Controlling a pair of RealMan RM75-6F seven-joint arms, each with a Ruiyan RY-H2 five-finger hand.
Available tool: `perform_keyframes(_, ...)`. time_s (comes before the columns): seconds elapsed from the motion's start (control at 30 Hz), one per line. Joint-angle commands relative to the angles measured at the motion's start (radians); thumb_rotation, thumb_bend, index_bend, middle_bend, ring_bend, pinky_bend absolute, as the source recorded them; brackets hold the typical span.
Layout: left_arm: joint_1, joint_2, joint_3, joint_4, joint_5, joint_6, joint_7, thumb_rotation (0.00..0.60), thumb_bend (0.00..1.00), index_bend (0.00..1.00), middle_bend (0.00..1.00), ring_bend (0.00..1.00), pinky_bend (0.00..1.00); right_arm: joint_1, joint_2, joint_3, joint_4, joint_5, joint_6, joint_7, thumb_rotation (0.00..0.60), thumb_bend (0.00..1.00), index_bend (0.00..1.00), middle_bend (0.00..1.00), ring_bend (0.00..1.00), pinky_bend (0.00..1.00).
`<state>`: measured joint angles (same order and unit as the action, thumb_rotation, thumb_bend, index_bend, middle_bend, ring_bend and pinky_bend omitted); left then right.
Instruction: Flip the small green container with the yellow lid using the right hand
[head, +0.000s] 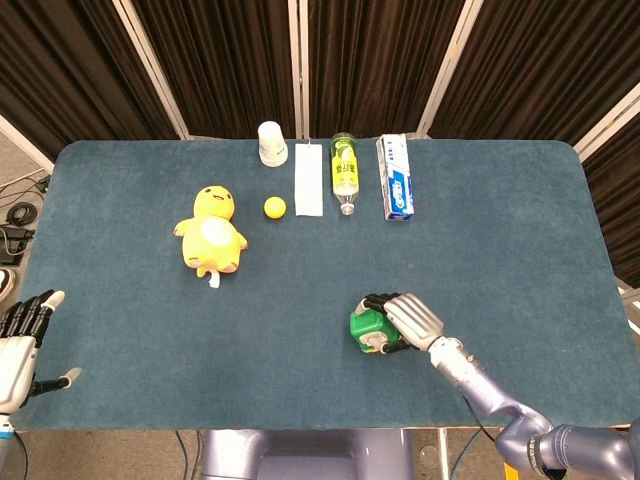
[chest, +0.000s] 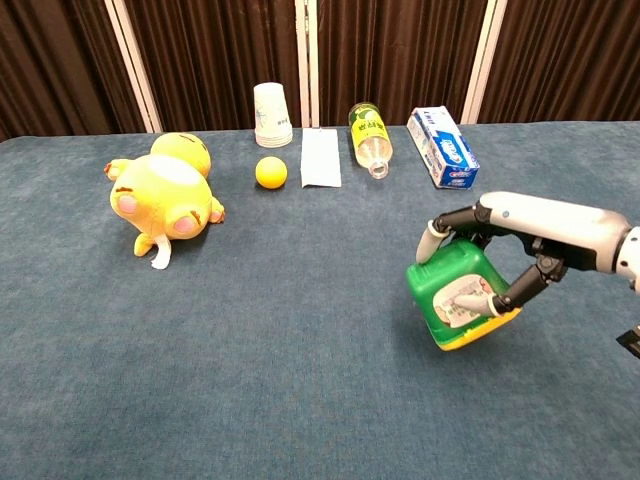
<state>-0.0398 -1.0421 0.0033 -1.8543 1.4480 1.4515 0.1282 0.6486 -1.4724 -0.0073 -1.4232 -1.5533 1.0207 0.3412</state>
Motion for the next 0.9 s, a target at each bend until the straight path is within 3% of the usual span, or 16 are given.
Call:
perform_keyframes(0.03,-0.001,0.0,0.001,0.0,0.0,-0.002,0.001,0.6,0.0,0.0,0.0,0.0,0.0,0.004,0.019,-0.019,-0.005,-0.016,-0.018,0.012,0.6,0.24,0.1,0.11,0.04,0.09)
perform_keyframes(0.07,-0.001,0.0,0.001,0.0,0.001,-0.003,0.0,0.6,0.0,0.0,0.0,0.0,0.0,0.002,0.026,-0.023,-0.008,-0.018,-0.02,0.008,0.6,0.21,0.06,0.06,0.01,0.03)
perform_keyframes(0.17,0.0,0.001,0.0,0.0,0.002,0.001,-0.003,0.6,0.0,0.0,0.0,0.0,0.0,-0.016,0.044,-0.029,-0.028,-0.022,0.005,0.002,0.6,0.16,0.01,0.0,0.0,0.0)
perform_keyframes(0.43,0.0,0.006,0.001,-0.001,0.007,0.003,-0.012,0.6,0.0,0.0,0.0,0.0,0.0,-0.059,0.15,-0.043,-0.118,-0.051,0.081,0.014,0.6,0.15,0.0,0.0,0.0,0.0)
perform_keyframes(0.63,0.007,0.007,0.0,0.001,0.013,0.02,-0.022,0.6,0.0,0.0,0.0,0.0,0.0,-0.132,0.294,-0.044,-0.226,-0.039,0.192,0.005,0.6,0.0,0.0,0.0,0.0,0.0)
perform_keyframes(0.73,0.012,0.009,-0.003,0.004,0.014,0.03,-0.031,0.6,0.0,0.0,0.0,0.0,0.0,-0.197,0.376,-0.03,-0.269,0.003,0.282,-0.125,0.6,0.0,0.0,0.0,0.0,0.0)
perform_keyframes(0.9,0.016,0.013,-0.003,0.011,0.022,0.039,-0.047,0.6,0.0,0.0,0.0,0.0,0.0,-0.307,0.429,-0.033,-0.349,0.073,0.402,-0.299,0.6,0.0,0.0,0.0,0.0,0.0)
